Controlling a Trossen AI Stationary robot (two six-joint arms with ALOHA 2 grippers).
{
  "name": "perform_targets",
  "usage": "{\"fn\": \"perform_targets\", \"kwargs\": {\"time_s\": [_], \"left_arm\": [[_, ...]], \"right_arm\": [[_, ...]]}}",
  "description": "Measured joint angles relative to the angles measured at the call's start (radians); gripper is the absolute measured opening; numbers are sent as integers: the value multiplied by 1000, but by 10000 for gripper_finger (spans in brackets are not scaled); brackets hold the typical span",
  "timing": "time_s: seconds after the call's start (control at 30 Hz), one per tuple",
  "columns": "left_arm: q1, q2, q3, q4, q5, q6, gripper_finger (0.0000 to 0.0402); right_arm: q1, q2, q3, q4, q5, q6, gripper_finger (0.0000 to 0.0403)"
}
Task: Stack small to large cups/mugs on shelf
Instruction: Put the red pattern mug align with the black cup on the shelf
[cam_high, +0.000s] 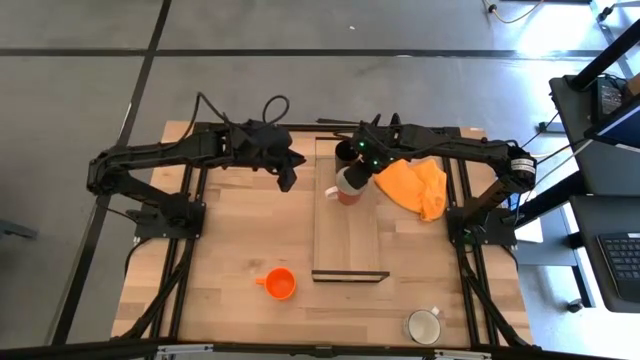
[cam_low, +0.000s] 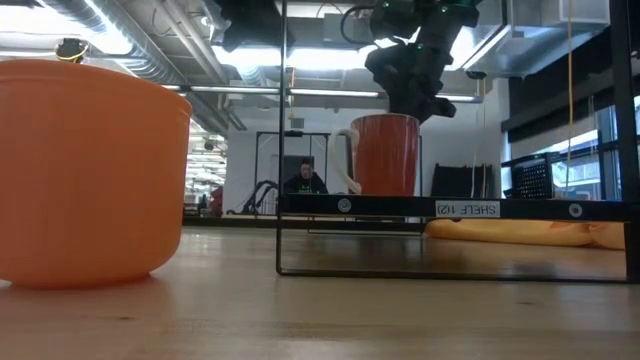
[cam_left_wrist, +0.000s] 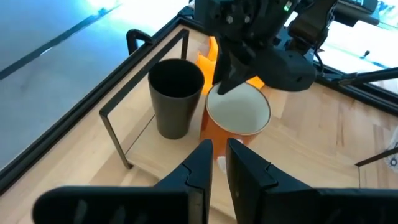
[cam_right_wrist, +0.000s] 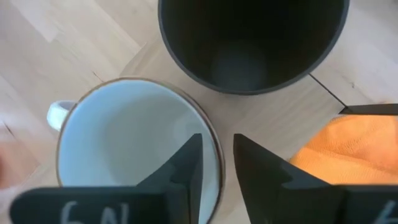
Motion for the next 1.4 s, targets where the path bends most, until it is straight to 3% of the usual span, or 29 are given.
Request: {"fn": "perform_targets", "kwargs": {"time_s": [0.37, 0.7, 1.03, 1.4], "left_arm": [[-9, 1, -135, 75, 8, -77, 39], [-18, 1, -141, 129, 12, -80, 39], [-15, 63, -143, 140, 13, -45, 39], [47, 146, -143, 190, 92, -24, 39]], "right_arm": [[0, 0, 0, 9, -1, 2, 89], [0, -3, 75, -1, 3, -8, 90], [4, -10, 185, -340, 108, -19, 88], [69, -88, 21, -327, 38, 145, 6]]}}
